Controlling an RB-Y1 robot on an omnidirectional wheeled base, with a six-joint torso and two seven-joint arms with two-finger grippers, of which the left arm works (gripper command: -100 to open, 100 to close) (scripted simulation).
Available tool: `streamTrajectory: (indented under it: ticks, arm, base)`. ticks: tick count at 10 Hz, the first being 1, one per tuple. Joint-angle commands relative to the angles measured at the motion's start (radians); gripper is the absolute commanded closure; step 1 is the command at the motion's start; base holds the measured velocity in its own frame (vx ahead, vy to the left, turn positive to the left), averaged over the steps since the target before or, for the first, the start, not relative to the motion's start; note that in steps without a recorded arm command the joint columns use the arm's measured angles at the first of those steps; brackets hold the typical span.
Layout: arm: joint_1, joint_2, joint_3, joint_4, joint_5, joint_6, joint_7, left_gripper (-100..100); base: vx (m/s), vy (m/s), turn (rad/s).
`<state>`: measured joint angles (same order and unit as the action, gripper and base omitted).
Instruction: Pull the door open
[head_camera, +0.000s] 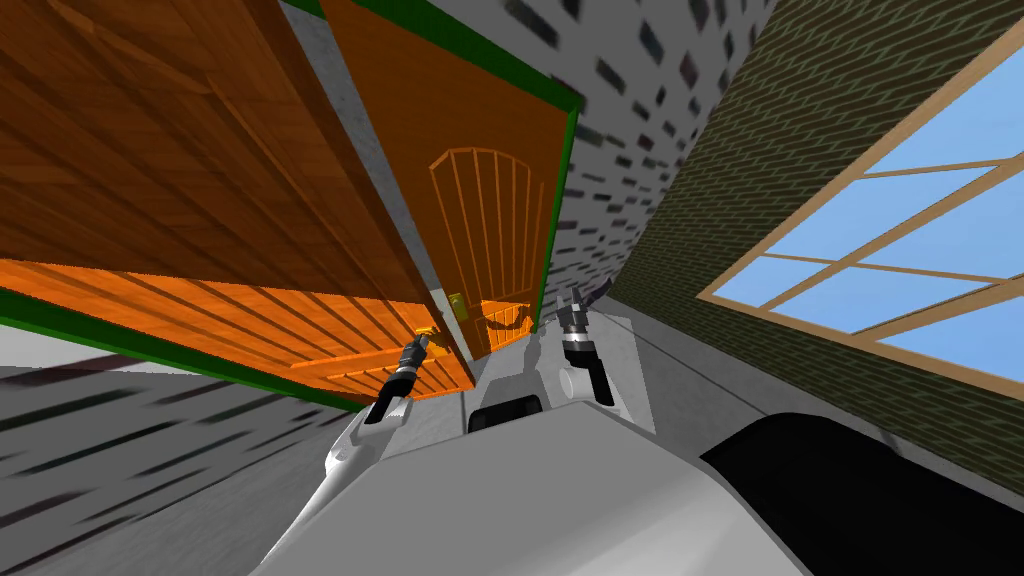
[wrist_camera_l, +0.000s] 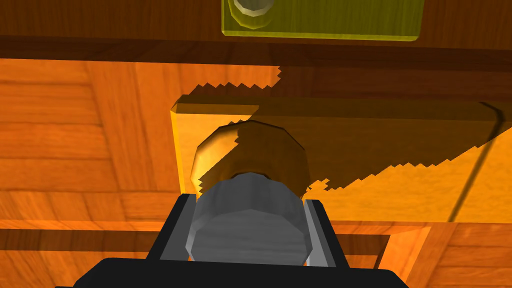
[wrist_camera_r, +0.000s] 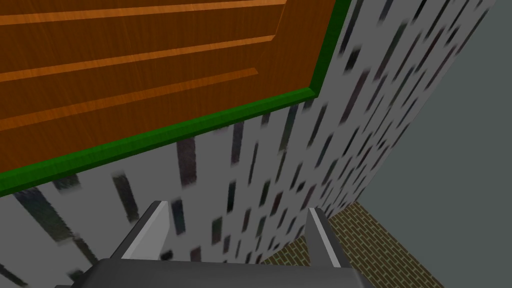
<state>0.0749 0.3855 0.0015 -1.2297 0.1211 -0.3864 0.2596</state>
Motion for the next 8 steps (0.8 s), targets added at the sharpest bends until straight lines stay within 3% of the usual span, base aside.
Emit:
streamTrajectory:
  ticks: [1, 3, 4, 5, 8]
  arm:
    - [0.013, 0.019, -0.026, -0.019, 0.001, -0.009, 0.022, 100]
    - [0.023, 0.041, -0.059, -0.040, 0.001, -0.021, 0.046, 100]
    - [0.025, 0.036, -0.048, -0.032, 0.001, -0.013, 0.037, 100]
    - [0.045, 0.058, -0.067, -0.047, 0.002, -0.032, 0.057, 100]
    - [0.077, 0.099, -0.095, -0.068, 0.004, -0.068, 0.088, 100]
  base:
    - [-0.208, 0.115, -0.205]
    - [-0.182, 0.136, -0.200]
    - [-0.072, 0.058, -0.055]
    - [-0.164, 0.074, -0.133]
    - [-0.214, 0.110, -0.159]
